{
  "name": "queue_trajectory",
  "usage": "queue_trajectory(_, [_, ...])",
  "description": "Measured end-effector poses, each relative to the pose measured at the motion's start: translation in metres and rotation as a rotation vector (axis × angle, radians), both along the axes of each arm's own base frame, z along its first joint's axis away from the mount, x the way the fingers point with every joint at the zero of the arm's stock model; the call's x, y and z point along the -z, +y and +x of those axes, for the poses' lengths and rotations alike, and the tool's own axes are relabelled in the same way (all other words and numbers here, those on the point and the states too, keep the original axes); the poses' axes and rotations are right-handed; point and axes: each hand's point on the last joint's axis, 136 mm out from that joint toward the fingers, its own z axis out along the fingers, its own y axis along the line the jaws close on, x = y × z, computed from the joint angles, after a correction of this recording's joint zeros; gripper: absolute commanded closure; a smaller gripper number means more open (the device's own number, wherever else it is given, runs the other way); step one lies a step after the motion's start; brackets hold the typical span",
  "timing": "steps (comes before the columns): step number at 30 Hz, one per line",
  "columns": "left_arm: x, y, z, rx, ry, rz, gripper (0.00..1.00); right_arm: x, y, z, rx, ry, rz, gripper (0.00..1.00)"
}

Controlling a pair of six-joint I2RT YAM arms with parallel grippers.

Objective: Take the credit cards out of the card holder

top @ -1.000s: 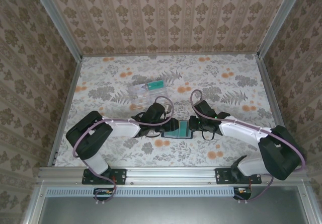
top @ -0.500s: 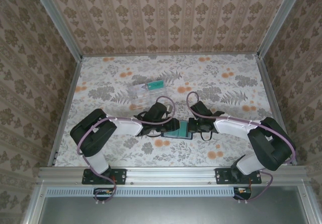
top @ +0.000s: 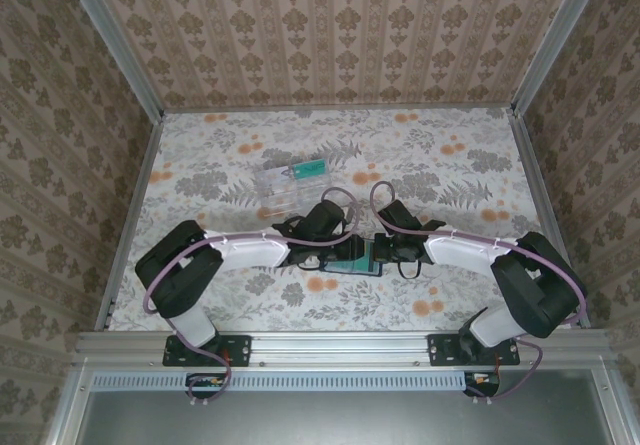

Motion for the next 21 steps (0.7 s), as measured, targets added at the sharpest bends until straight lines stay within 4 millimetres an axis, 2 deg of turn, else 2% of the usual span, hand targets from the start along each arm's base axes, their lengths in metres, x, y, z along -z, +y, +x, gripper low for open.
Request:
queue_trajectory(3, [0.006,-0.001,0.001,0.0,0.011,0.017,0.72,0.0,0.0,0.0,0.0,0.0,0.0,0.95])
queue_trajectory(8, [0.03,0.008,-0.003,-0.009,0.058,0.101,0.72,0.0,0.0,0.0,0.0,0.0,0.001,0.95])
queue_trajectory(15, [0.03,0.011,-0.001,-0.021,0.064,0.136,0.72,0.0,0.001,0.001,-0.001,-0.004,0.003,0.95])
queue_trajectory(21, [0.031,0.007,-0.001,-0.011,0.075,0.131,0.72,-0.001,0.002,0.001,-0.001,-0.006,0.005,0.95])
